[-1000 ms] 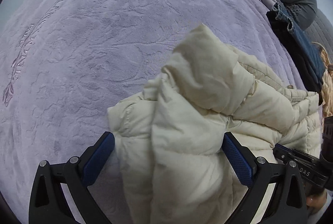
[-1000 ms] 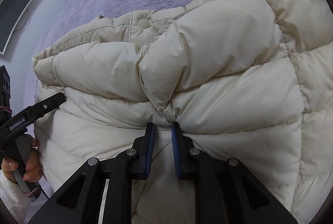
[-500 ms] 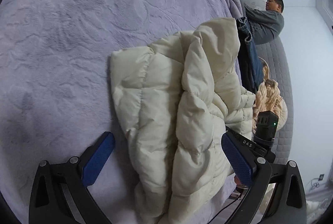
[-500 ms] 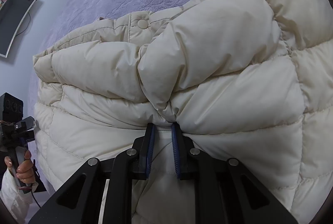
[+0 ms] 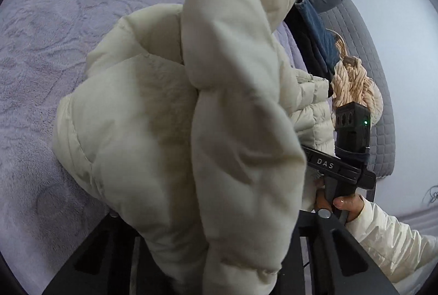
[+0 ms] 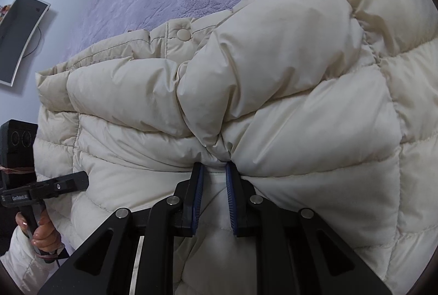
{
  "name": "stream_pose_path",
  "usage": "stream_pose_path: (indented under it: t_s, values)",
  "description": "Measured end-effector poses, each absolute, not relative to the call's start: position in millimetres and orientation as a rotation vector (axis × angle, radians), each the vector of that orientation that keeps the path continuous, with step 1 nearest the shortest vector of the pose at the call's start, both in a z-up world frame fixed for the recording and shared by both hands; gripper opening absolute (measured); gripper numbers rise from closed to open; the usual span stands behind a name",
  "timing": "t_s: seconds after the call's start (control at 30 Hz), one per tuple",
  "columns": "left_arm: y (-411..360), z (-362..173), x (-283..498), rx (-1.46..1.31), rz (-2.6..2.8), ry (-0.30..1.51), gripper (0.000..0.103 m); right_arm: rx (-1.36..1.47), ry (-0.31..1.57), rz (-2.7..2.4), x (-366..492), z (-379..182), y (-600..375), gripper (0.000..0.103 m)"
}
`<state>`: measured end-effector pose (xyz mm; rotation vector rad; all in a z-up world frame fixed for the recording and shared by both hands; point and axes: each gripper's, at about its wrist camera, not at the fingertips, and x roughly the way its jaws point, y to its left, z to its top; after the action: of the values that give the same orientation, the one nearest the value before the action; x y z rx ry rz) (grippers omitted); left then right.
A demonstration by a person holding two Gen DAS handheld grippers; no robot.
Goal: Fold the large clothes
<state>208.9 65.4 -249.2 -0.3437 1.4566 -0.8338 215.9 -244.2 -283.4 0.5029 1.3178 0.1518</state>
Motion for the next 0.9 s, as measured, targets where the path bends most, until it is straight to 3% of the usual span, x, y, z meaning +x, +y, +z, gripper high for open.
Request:
stream_pose_path:
  t_s: [0.27,0.53,0.7,0.73,0.77,0.8,0.83,0.9]
  values:
    - [3.6,-165.7,173.5,-0.262,-0.936,1.375,0.024,0.632,1.314,0.193,217.4,-290.6,-255.2,0.017]
    - [-65.3,-145.9,146.8,-0.133,-0.801,1.364,0.024,0.752,1.332,0.233,212.6,-291.3,-275.7,0.017]
    - [-70.2,-143.1,142.8,-0.102,-0.751,1.379,0.024,0.83,1.294,0.275,193.6,-242.3,-315.4,0.018]
    - [-70.7,-142.1,141.6,-0.101,-0.743,1.382,0.024,0.821,1.266,0.278,185.0,-226.3,-326.4,0.021]
    - [-71.4,-141.5,141.1,-0.1,-0.735,1.385,0.024,0.798,1.239,0.269,175.0,-211.0,-337.7,0.04]
    - [-70.8,-141.5,140.9,-0.098,-0.73,1.387,0.024,0.764,1.213,0.242,163.5,-197.4,-349.4,0.07]
    - [-67.8,-141.3,138.9,-0.094,-0.724,1.389,0.024,0.723,1.188,0.201,150.5,-186.2,-360.8,0.078]
    - [-71.0,-139.6,139.2,-0.088,-0.709,1.394,0.024,0.62,1.183,0.096,125.9,-176.4,-380.2,0.079]
